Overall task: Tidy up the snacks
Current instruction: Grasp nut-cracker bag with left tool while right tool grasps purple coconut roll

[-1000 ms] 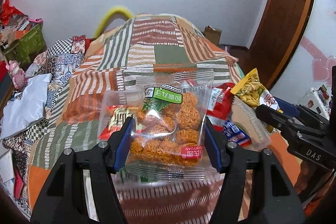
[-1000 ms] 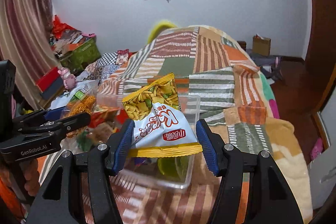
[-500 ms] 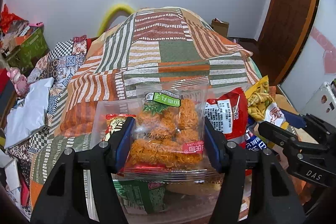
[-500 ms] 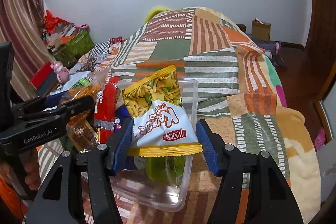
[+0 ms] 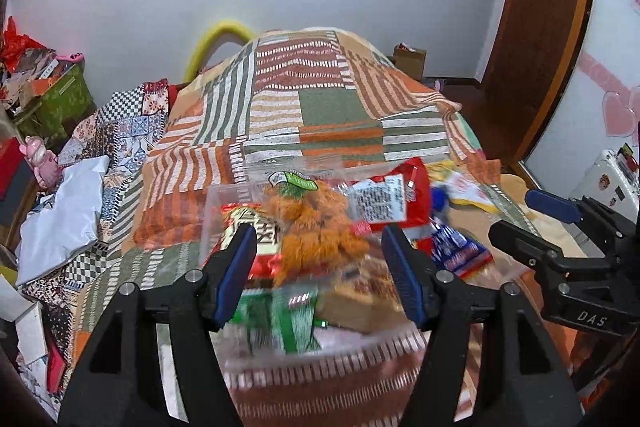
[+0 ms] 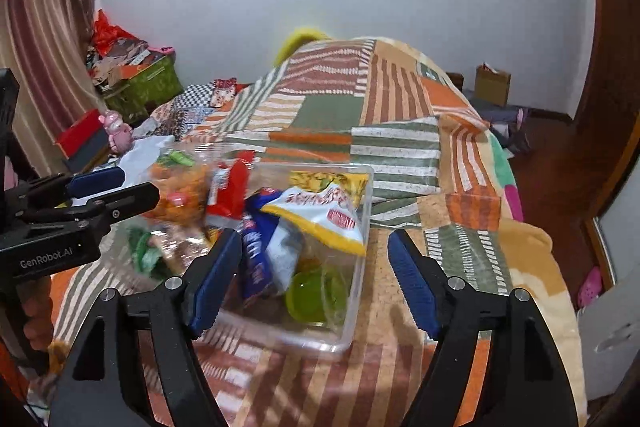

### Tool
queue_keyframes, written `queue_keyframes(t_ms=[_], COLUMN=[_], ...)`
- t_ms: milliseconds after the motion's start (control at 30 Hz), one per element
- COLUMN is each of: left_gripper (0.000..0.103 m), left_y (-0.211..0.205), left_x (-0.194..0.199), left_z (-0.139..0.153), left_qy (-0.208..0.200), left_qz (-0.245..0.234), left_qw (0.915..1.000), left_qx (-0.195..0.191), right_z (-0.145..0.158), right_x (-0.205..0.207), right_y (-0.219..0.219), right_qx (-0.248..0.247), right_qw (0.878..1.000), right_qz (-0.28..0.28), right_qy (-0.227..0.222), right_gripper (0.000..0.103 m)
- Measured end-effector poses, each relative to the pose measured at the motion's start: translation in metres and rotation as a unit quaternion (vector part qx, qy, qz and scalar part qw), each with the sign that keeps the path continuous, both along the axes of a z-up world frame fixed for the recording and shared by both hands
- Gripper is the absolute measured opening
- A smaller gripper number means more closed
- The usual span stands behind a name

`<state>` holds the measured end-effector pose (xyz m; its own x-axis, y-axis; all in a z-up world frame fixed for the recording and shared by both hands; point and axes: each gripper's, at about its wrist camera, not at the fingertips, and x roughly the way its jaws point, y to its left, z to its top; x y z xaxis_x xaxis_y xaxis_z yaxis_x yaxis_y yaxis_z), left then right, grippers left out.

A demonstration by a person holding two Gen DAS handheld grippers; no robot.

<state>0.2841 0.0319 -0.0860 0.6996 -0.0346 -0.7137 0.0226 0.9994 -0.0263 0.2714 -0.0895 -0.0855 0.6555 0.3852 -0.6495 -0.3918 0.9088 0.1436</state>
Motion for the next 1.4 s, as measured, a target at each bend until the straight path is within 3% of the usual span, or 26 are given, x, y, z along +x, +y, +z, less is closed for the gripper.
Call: queue_keyframes(t_ms=[333,567,1100,1400], left_gripper=[0.072,0.079,0.079,0.079], left_y=[0.016,0.032,0.080,0.101], left_x=[-0.087,-0.151,-0.260,-0.288], left_z=[0.025,0.019,-0.042,-0.059], left_qy=[-0.025,-0.028,0.030,0.045], left_qz=[0.009,0.023,0.076,0.100], left_qw=[0.9996,0.9992,0.9959,0.9921], left_qx=[-0.010,-0.018,-0.039,-0.060], right_z=[0.023,0.020,-0.044,-0.072], right_x=[-0.067,-0.113,-0.178,-0.198], right_y=[0.009,0.026,0.091,0.133], right_qx=[0.005,0.017,0.042,-0.008], right_qw=[0.999,0.996,0.982,0.971], right_qz=[0.043,0.083,0.173,0.226], right_qy=[-0.030,-0.032,0.062,0.083], right_gripper=[0.073,0.074,0.074,0.074])
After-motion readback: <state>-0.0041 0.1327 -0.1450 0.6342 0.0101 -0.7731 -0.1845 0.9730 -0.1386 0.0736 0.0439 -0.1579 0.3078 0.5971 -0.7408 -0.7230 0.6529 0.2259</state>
